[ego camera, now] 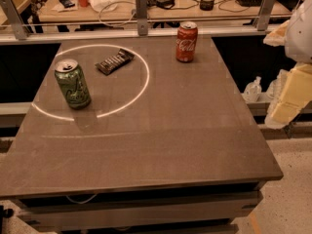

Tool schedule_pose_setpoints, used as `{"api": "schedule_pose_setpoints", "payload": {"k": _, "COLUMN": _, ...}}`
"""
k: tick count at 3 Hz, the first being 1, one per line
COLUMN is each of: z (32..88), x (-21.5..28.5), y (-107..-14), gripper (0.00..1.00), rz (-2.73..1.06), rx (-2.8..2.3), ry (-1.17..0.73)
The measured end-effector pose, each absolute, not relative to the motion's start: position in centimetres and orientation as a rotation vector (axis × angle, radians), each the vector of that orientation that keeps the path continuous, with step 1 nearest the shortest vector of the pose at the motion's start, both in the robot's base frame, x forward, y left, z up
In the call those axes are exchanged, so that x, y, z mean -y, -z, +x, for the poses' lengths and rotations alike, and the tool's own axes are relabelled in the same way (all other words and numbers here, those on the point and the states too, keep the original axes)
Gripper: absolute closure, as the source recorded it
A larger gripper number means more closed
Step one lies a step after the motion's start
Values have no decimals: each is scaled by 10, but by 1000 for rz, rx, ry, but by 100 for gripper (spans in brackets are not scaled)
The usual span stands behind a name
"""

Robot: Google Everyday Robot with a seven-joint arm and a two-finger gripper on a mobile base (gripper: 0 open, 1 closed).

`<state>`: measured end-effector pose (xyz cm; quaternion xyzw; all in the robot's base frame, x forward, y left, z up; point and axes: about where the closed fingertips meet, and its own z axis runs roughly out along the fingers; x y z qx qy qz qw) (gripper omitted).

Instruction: Move coke can near green can

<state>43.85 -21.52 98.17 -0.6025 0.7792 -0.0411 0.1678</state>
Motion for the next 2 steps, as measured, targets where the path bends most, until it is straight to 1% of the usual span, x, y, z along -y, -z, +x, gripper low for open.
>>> {"api": "schedule_pose_setpoints", "payload": {"k": 1, "z": 438, "x": 215, "y": -982, "gripper": 0, "rz": -1714, "rx": -2217, "ry": 117}}
{"api": "schedule_pose_setpoints", "payload": {"k": 2, "z": 445, "x": 216, "y": -985, "gripper": 0, "rz": -1622, "rx": -2221, "ry": 72}}
